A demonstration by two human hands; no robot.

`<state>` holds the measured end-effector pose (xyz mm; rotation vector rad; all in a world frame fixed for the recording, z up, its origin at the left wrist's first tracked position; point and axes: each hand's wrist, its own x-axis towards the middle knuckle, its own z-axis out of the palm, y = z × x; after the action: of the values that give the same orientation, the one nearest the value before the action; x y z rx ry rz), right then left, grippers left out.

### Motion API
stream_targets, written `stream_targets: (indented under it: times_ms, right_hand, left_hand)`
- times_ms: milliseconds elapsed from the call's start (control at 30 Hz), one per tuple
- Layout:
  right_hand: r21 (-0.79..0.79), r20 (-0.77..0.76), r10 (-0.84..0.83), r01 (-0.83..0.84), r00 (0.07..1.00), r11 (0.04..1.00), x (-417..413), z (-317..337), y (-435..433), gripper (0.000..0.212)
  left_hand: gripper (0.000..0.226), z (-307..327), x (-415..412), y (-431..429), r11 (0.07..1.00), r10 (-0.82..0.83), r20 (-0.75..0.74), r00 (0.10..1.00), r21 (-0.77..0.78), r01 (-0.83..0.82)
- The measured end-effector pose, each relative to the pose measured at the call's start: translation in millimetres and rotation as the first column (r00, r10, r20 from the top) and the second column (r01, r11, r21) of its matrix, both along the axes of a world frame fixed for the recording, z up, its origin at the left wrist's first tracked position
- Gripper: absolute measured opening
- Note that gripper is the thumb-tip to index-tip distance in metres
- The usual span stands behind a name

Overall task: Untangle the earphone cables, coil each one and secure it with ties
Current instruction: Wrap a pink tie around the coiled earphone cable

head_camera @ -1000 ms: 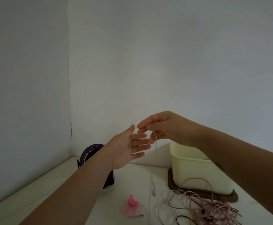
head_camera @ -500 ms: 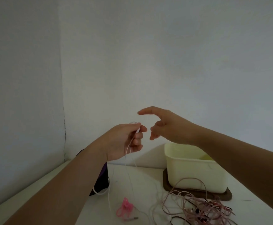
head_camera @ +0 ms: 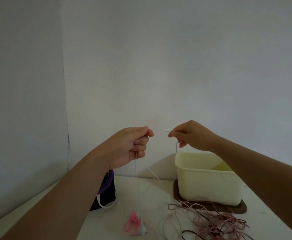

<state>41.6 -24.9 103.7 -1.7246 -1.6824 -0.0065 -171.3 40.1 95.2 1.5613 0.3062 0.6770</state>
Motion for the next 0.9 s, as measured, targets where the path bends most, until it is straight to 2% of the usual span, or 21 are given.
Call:
stream_targets:
  times_ms: [100,267,533,900]
  right_hand:
    - [-0.053,0.072,-0.098,0.102,0.993,0.993,13,-15,7,0.021]
    - [-0.171,0.135,-0.194,0.216,0.972,0.961,34,-41,13,0.023]
    - [-0.293,0.118,-0.217,0.243,0.969,0.925,36,-66,20,0.024]
    - [-0.394,0.171,-0.254,0.302,0.952,0.868,46,-71,14,0.021]
  left_hand:
    - [0.028,1,0,3,1.000,0.020,0.064,0.998,-0.001,-0.020]
    - [0.029,6,-8,13,0.989,0.098,0.257,0.962,-0.132,-0.066]
    - [0.029,9,-16,16,0.987,0.144,0.305,0.941,-0.112,-0.114]
    - [0.029,14,-22,14,0.984,0.092,0.413,0.906,-0.179,-0.019]
